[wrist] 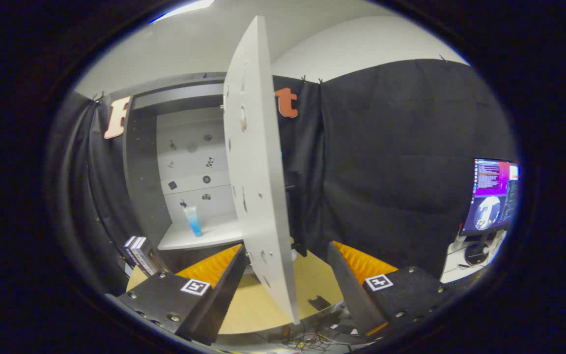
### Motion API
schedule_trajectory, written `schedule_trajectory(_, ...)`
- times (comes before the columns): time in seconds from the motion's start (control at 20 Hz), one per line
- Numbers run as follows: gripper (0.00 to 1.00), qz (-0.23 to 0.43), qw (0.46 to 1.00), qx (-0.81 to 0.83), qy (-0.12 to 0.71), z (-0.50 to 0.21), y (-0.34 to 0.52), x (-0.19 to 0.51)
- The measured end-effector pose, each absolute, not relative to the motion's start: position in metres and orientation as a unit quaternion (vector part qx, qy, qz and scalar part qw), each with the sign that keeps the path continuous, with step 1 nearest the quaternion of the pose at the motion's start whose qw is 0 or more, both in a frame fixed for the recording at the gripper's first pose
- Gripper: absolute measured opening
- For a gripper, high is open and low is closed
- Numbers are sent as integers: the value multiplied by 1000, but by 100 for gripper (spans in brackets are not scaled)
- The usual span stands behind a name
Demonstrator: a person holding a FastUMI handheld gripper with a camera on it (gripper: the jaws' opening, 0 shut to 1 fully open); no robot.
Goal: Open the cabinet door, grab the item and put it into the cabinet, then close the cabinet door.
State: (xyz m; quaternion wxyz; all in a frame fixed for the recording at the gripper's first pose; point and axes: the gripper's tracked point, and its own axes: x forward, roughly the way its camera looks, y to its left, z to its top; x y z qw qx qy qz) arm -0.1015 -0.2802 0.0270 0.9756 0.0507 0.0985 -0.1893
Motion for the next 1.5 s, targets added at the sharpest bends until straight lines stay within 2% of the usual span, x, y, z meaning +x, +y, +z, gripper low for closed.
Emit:
schedule_trajectory(0.2, 99, -204, 972, 47, 107, 26, -307, -98)
schedule_trajectory(0.45, 99, -191, 973, 48, 124, 20, -311, -99)
schedule_trajectory(0.65, 99, -211, 968, 42, 130, 16, -331, -101)
schedule_trajectory(1.05, 97, -205, 971, 34, 121, 17, -319, -92)
schedule_trajectory(1.5, 98, -104, 988, 35, 107, 18, -254, -85)
